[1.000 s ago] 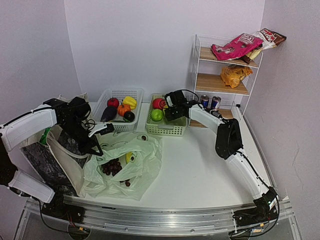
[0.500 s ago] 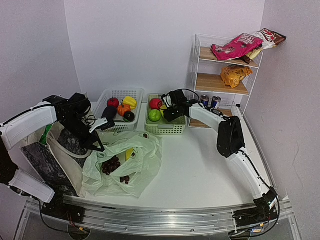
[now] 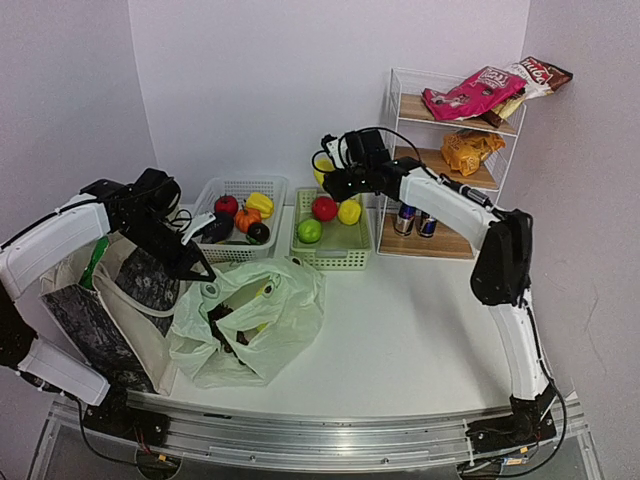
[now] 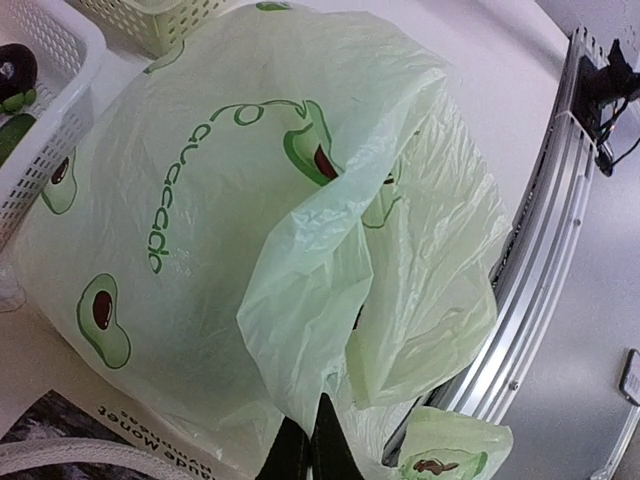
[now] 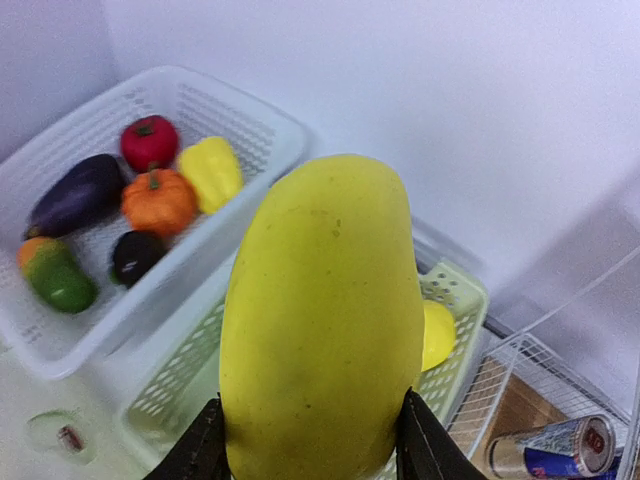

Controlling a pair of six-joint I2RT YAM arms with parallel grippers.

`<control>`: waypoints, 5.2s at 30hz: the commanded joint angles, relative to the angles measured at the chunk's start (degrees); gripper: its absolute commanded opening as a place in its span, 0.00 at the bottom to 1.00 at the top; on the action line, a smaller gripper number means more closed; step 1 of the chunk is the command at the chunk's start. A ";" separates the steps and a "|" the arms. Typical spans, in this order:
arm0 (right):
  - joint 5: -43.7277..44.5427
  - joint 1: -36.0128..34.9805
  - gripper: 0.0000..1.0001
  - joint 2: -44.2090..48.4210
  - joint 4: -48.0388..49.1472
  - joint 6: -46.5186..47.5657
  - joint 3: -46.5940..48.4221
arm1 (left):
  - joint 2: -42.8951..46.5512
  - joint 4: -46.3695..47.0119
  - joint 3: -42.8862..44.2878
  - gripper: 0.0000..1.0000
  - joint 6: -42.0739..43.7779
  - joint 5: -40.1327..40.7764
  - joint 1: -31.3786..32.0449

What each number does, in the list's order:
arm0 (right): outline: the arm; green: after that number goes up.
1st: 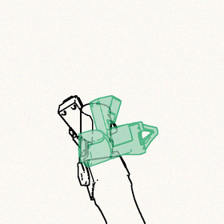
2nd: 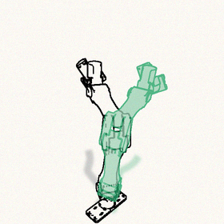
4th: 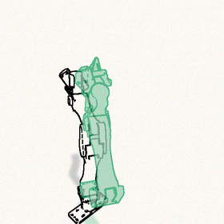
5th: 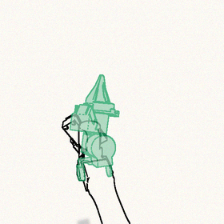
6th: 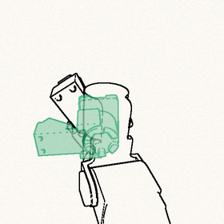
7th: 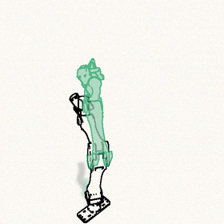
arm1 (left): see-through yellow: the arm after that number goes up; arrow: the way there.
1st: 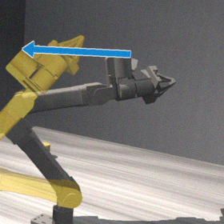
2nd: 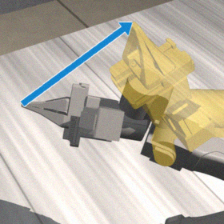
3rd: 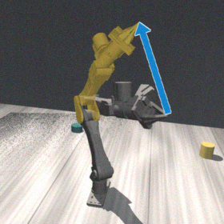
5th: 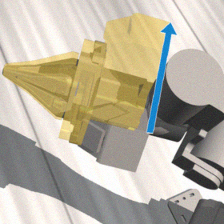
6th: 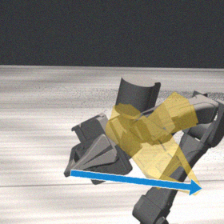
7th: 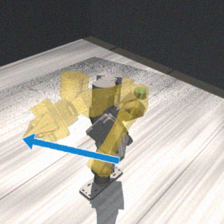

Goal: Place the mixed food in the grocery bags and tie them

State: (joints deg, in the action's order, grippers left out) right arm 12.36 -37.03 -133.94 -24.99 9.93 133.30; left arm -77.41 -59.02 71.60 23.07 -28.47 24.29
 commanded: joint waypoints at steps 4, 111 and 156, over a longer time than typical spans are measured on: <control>-19.01 -11.27 0.00 27.67 0.94 -1.87 -24.02 | 1.06 3.73 4.32 0.00 -7.10 -1.69 -0.25; -5.36 -31.30 0.00 19.48 -1.28 -7.78 -33.57 | 0.74 9.97 9.98 0.07 -13.09 -1.99 -1.17; -7.97 -22.71 0.00 37.40 14.80 -26.38 -45.05 | 2.49 5.53 9.69 1.00 29.18 11.75 33.19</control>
State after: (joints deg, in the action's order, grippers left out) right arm 3.24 -60.03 -98.35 -12.86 -15.77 88.89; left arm -70.72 -55.83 79.04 55.21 -22.69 54.55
